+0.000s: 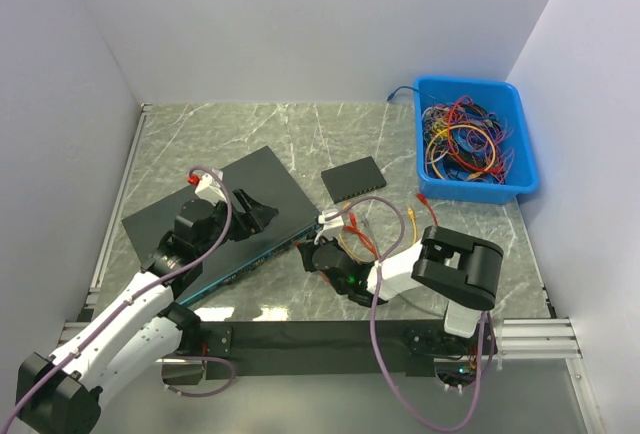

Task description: Insert the plug into the switch port

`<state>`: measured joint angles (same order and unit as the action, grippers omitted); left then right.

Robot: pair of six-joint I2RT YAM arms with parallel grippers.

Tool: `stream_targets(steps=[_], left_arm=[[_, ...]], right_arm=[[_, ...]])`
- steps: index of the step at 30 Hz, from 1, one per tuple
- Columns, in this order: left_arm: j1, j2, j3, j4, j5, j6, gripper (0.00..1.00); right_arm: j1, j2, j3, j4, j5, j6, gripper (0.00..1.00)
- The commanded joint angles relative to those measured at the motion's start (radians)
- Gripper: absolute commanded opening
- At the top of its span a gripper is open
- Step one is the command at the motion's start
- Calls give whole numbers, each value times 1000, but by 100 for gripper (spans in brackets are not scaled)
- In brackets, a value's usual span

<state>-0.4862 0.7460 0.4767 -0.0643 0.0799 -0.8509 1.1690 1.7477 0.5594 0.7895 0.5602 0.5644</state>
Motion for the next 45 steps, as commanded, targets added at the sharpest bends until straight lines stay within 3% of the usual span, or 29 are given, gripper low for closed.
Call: stream_targets(steps=[1, 4, 11, 17, 33, 45], left_arm=[[1, 3, -10, 43, -3, 7, 77], [0, 3, -32, 58, 24, -7, 77], [-3, 21, -122, 279, 168, -100, 75], [-25, 75, -128, 377, 207, -175, 76], [-72, 133, -73, 415, 173, -201, 75], [-92, 216, -66, 549, 222, -278, 62]], right_arm=[[-3, -65, 2, 33, 69, -17, 0], [24, -155, -44, 11, 44, -1, 0], [29, -526, -179, -15, -28, 20, 0], [27, -677, -170, -87, -66, 9, 0], [29, -645, -81, -131, -75, -40, 0], [29, -579, -24, -99, -86, -54, 0]])
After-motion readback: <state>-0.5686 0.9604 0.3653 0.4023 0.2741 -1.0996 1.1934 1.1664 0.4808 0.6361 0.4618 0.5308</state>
